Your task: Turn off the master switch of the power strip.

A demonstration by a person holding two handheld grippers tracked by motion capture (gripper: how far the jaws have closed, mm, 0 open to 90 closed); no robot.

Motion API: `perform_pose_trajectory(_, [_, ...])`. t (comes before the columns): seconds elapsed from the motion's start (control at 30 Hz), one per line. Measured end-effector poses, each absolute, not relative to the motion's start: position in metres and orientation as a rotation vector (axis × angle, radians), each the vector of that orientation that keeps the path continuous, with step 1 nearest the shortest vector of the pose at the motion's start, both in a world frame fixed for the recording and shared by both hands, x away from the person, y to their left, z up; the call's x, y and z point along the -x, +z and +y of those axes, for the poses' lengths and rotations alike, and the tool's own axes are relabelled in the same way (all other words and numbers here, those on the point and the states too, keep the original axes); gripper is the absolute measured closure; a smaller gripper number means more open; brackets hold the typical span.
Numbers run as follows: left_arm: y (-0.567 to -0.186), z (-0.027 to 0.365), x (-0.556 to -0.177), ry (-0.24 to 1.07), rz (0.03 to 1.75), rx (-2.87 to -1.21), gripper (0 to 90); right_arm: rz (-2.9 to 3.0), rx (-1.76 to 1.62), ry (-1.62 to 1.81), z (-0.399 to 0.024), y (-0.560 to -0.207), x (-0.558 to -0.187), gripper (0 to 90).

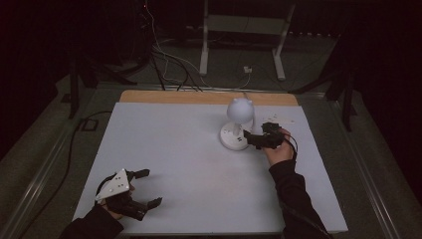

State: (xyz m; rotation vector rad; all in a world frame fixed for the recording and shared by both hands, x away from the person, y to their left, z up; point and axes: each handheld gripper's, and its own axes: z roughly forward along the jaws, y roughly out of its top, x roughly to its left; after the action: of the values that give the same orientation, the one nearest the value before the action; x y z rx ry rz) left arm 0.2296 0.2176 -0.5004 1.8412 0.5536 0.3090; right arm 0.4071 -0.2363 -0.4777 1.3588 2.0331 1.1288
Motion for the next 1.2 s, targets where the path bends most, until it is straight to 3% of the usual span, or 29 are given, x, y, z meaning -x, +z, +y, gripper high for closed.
perform_pose_trajectory(0.2, [-0.500, 0.218, -0.229, 0.308, 0.552, -1.842, 0.4, 1.998, -1.387, 1.117, -0.236, -0.478, -0.408, 19.2])
perform_pose_trajectory(0.27, [-0.500, 0.218, -0.229, 0.306, 0.552, -1.842, 0.5, 1.990, -1.412, 1.111, -0.236, -0.477, -0.408, 24.9])
perform_pose_trajectory(0.43, [-0.500, 0.217, -0.229, 0.306, 0.550, -1.843, 0.4, 1.953, -1.408, 1.073, -0.231, -0.479, -0.409, 26.4])
perform_pose_trajectory(0.7, [-0.500, 0.217, -0.229, 0.306, 0.551, -1.844, 0.4, 1.917, -1.485, 1.043, -0.228, -0.477, -0.407, 52.8])
perform_pose_trajectory(0.93, [-0.500, 0.217, -0.229, 0.307, 0.550, -1.846, 0.4, 1.948, -1.535, 1.021, -0.227, -0.475, -0.408, 88.3])
perform_pose_trajectory(1.2, [-0.500, 0.217, -0.229, 0.307, 0.552, -1.844, 0.5, 1.978, -1.486, 1.001, -0.219, -0.481, -0.407, 90.0])
